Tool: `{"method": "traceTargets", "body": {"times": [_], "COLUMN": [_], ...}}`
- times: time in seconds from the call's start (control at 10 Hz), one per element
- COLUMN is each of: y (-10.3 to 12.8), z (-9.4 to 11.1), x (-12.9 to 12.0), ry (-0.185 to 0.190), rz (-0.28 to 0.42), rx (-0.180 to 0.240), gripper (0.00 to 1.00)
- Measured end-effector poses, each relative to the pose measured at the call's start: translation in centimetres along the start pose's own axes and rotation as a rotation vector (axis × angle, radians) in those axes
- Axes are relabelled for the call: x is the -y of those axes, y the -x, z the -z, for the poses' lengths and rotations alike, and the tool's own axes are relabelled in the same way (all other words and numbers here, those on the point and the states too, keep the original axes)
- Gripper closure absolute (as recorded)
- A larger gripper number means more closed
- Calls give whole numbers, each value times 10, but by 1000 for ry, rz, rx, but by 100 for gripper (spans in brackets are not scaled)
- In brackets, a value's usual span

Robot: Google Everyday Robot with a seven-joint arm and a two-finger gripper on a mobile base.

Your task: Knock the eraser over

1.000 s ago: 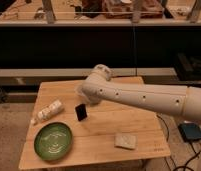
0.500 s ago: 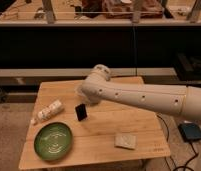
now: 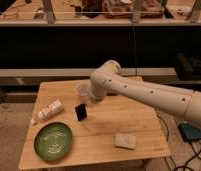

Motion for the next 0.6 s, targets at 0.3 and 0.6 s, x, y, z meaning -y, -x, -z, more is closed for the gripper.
{"method": "traceTargets", "body": {"times": [0.3,0.6], "y": [10,3], "z": [-9,-11], "x": [-4,-5], "ry": [87,35], "rz": [23,5], "rx": [6,4], "gripper": [92,82]}}
